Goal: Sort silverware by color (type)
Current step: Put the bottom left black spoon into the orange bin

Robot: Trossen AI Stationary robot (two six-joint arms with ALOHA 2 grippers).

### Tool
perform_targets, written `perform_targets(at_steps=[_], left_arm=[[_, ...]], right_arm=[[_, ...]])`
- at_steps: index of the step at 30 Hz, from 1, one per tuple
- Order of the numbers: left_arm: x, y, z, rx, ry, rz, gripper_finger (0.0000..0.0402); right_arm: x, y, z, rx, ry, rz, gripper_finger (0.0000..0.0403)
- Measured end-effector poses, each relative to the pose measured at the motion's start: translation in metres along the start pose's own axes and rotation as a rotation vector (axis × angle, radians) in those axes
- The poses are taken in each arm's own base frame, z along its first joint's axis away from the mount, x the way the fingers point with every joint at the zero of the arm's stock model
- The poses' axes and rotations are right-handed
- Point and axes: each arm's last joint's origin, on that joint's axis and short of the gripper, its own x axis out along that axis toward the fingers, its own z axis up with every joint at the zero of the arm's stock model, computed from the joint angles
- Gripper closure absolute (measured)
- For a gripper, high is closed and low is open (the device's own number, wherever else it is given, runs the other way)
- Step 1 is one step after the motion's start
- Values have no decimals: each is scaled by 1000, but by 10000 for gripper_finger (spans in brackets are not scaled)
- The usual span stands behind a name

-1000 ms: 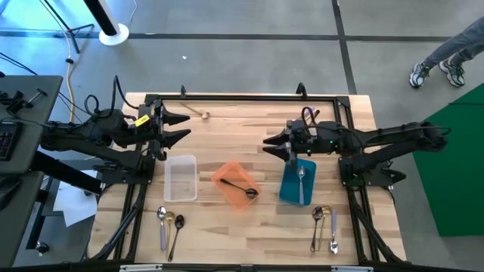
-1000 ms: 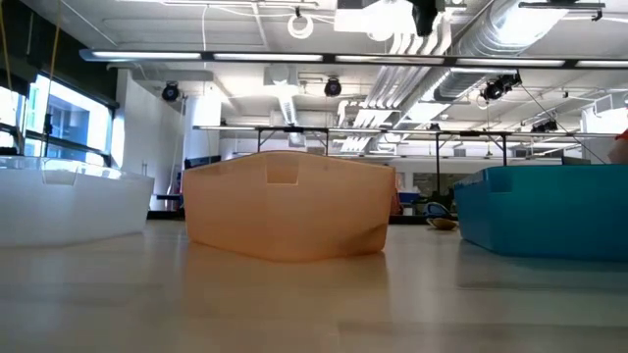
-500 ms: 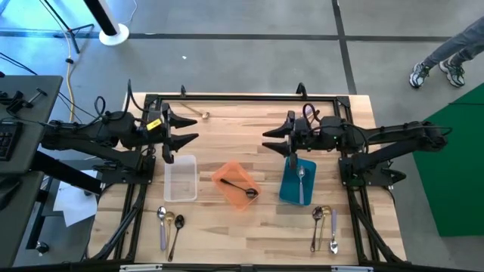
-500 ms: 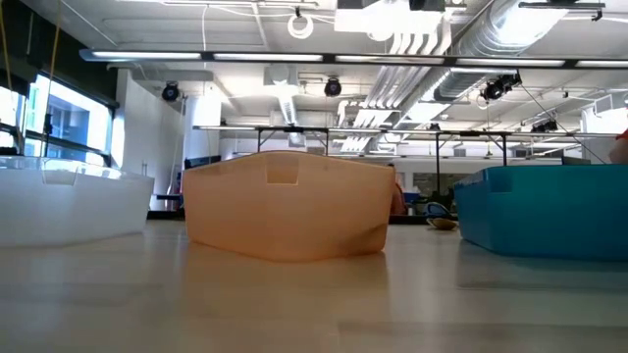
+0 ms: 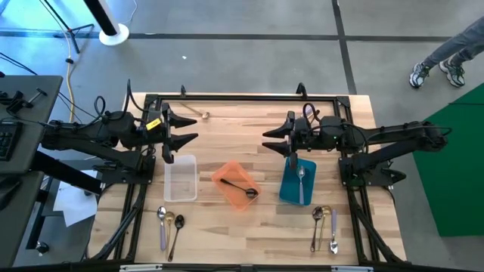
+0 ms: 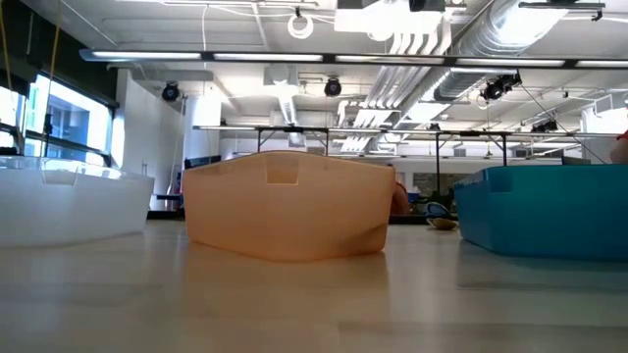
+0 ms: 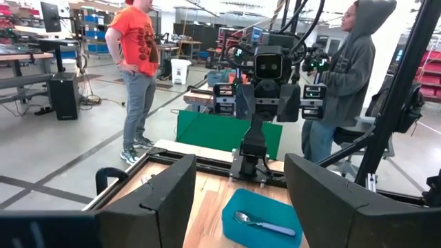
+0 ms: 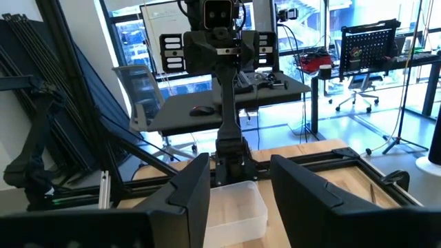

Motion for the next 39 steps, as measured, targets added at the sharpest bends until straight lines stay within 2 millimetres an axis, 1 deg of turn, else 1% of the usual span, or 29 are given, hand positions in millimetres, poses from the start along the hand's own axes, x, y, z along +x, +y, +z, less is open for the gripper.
perform_targets(at_steps=[10,25,30,39], left_arm=[[-1,-1,0,0,0,-28,190],[-1,-1,1,0,0,-35,190],[-1,-1,1,0,-1,-35,190],[-1,0,1,0,-2,-26,190]], right_arm=[[0,0,0,-42,0,0,265],[0,0,0,-46,1,0,265],[0,0,0,-88,1,-3,265],[0,-4,0,-113,-9,-129,265]])
